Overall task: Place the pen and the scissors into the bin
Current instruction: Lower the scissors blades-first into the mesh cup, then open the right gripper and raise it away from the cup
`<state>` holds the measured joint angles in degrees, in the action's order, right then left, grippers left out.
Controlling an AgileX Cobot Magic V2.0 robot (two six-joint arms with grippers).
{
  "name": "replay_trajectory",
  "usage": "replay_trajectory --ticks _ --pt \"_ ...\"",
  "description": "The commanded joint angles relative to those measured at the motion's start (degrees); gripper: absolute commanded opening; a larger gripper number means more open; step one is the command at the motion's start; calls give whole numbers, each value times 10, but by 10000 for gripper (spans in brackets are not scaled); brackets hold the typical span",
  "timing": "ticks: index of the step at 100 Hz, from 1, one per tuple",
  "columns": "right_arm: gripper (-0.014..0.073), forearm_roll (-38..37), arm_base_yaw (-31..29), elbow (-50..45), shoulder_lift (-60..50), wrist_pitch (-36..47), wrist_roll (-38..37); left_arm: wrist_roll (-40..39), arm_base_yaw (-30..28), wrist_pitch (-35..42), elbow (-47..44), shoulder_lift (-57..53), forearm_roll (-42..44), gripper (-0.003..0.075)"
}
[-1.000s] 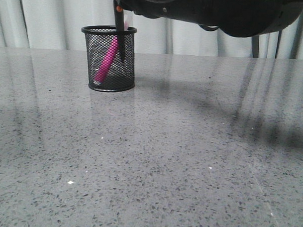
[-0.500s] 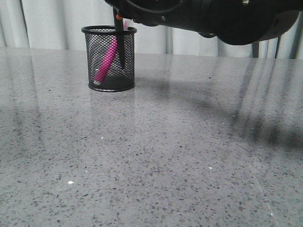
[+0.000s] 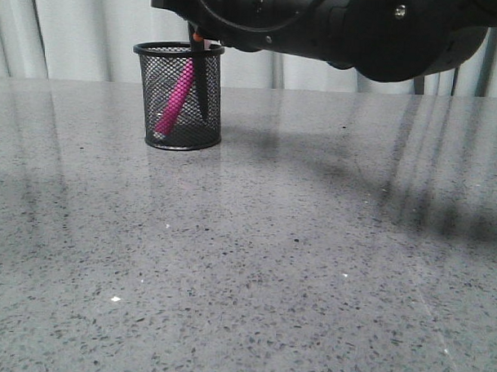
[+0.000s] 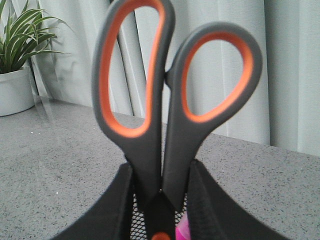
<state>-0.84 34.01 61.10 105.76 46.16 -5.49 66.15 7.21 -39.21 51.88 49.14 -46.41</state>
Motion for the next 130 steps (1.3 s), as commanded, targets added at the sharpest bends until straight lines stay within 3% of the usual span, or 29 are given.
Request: replay_trajectory --ticks 1,23,37,64,105,120,130 --pt "32 1 -5 13 -28 44 2 -4 0 22 15 -4 -27 -22" --pt "251 1 -5 13 -28 40 2 -4 0 22 15 -4 -27 -22" --pt "298 1 -5 13 -28 42 2 -4 0 22 15 -4 -27 -22" --pt "298 1 -5 13 -29 56 2 -4 0 22 15 -4 -27 -22" --pt "295 1 -5 13 -41 174 2 -4 0 22 15 -4 -27 -22" --pt "222 2 -5 13 -76 129 34 -4 0 23 15 -4 -26 -22" --pt "117 14 -5 13 -114 31 77 -4 0 27 15 -4 -26 -22"
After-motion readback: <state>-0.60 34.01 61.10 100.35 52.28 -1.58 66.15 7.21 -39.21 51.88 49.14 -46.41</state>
